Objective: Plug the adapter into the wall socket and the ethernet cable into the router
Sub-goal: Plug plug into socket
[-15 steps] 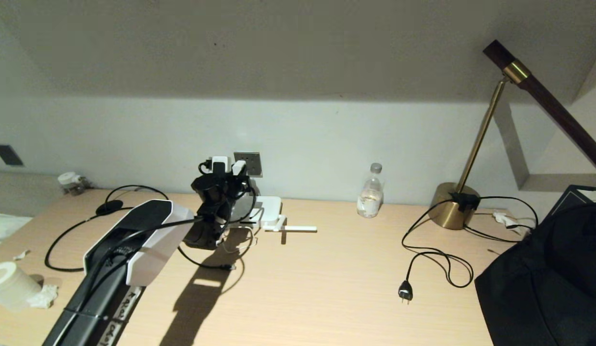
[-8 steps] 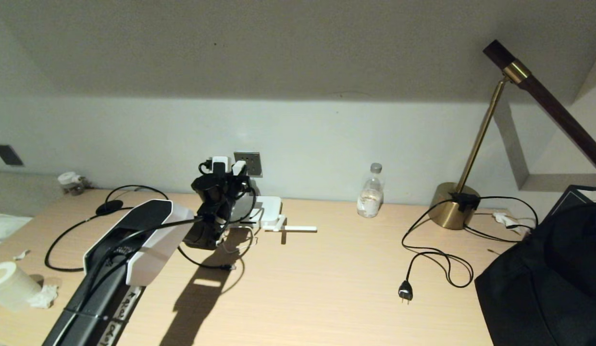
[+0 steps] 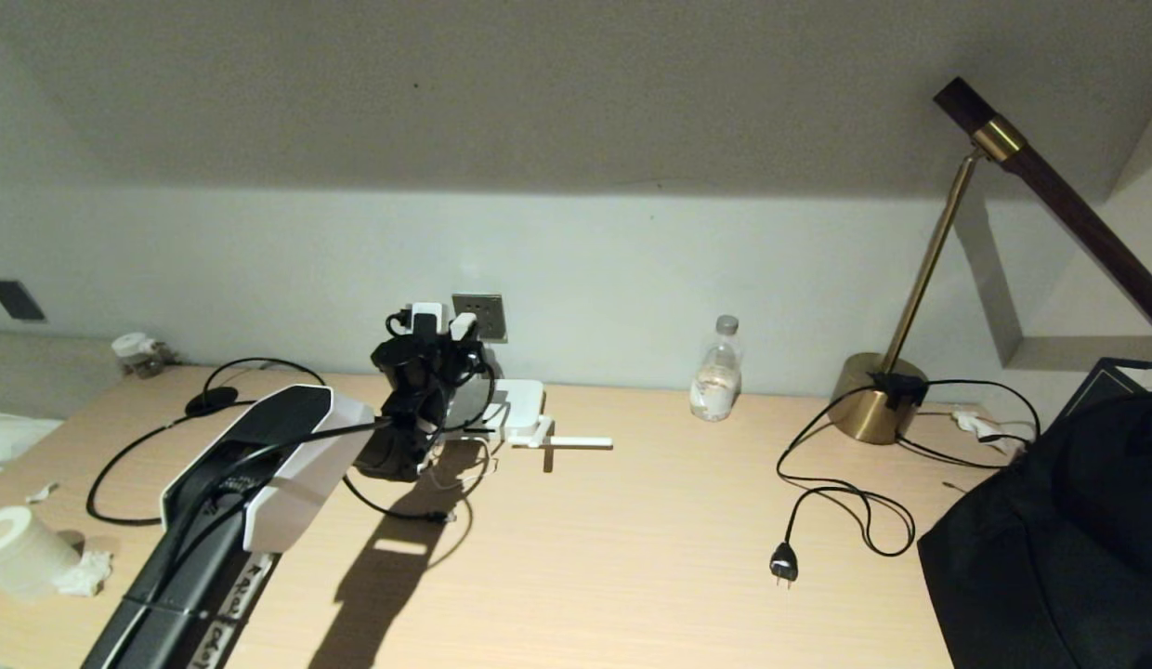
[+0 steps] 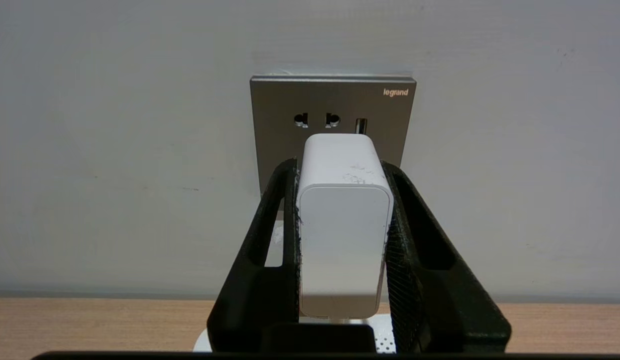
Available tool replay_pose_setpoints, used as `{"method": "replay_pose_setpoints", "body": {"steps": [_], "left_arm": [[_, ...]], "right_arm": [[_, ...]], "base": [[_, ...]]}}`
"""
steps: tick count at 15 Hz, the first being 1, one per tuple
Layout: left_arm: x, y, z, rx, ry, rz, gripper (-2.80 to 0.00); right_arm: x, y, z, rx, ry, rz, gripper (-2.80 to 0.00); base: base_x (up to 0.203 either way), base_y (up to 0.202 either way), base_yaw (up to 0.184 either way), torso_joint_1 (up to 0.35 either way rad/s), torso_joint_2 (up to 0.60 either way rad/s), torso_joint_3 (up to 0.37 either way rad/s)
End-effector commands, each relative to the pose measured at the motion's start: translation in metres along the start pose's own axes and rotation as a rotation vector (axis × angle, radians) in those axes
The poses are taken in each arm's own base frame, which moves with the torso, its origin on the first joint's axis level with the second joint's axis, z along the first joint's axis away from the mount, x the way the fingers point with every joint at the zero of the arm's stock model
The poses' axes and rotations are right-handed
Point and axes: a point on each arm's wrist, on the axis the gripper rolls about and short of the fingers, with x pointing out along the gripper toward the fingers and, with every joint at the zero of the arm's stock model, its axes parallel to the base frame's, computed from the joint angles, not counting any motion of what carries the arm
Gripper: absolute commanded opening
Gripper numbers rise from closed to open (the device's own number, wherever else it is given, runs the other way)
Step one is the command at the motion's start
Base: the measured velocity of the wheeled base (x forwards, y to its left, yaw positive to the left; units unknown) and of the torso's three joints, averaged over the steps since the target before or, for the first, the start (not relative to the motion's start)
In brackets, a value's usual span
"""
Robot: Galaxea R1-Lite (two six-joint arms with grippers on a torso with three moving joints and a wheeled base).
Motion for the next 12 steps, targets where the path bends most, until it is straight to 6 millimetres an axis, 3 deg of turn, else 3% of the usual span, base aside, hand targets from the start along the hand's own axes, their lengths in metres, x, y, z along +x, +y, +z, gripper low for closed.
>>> {"method": "replay_pose_setpoints", "body": {"steps": [1, 12], "left_arm": [[0.0014, 0.0001, 0.0037, 0.0, -0.004, -0.001, -2.8], [0.0074, -0.0004, 0.0048, 0.001, 0.007, -0.003, -2.8]], "right_arm": [[0.0001, 0.0, 0.0001, 0.0, 0.001, 0.0, -2.8], [0.0001, 0.0, 0.0001, 0.004, 0.001, -0.001, -2.8]], "base": [[0.0, 0.0, 0.0, 0.0, 0.0, 0.0], [0.0, 0.0, 0.0, 0.0, 0.0, 0.0]]}}
